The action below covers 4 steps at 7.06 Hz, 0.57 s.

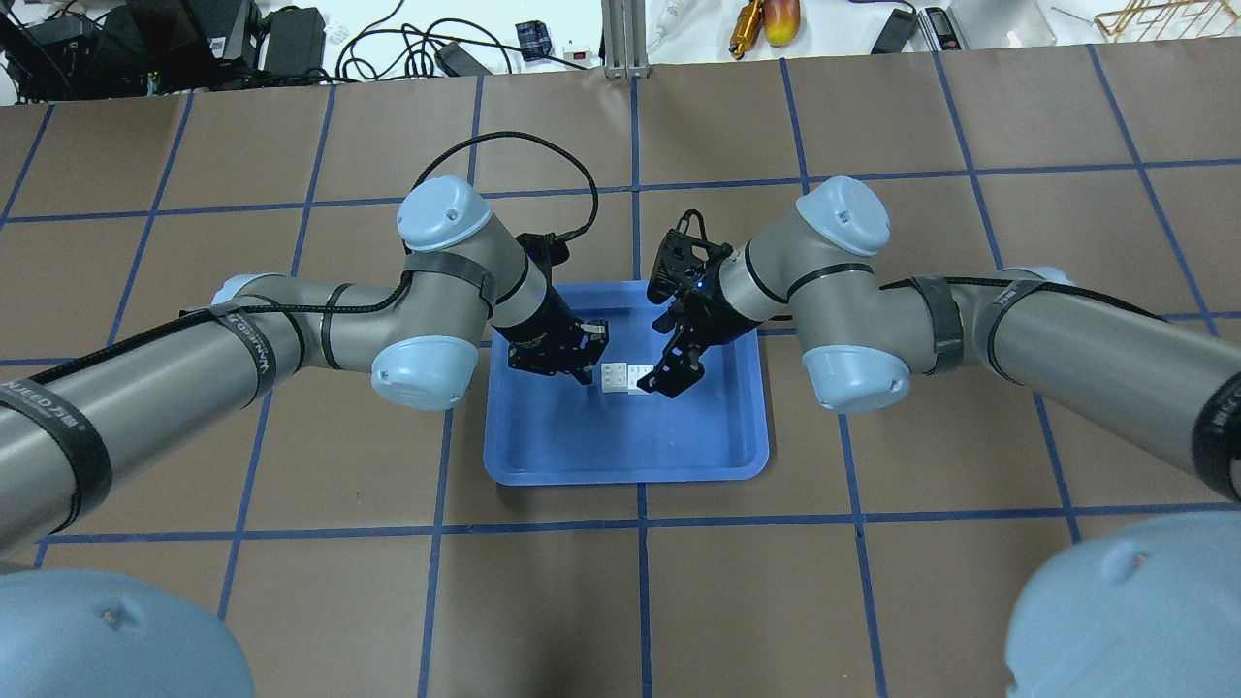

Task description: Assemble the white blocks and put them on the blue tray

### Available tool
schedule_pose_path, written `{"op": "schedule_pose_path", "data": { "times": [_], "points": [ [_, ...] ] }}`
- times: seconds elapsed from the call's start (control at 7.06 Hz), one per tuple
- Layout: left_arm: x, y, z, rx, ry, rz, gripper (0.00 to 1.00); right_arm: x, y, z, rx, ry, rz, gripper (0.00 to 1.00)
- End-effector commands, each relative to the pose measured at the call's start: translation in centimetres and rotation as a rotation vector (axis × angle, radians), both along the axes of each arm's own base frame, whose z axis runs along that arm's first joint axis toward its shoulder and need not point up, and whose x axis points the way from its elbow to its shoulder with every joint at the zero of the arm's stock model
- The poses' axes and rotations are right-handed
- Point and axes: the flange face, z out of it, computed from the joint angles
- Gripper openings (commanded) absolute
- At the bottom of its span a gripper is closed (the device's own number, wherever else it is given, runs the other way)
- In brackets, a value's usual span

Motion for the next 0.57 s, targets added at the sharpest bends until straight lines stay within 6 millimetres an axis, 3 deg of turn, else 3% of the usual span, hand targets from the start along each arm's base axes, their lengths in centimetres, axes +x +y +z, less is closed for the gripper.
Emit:
{"op": "schedule_pose_path", "data": {
  "times": [0.0,0.42],
  "points": [
    [-0.3,0.1,0.0,-0.003,0.0,-0.002,0.0,-3.8,-1.3,4.5,0.123,0.054,-0.283,1.0],
    [-0.4,0.1,0.0,-0.004,0.001,-0.002,0.0,-9.8,-2.2,13.8,0.305,0.226,-0.675,1.0]
  ]
}}
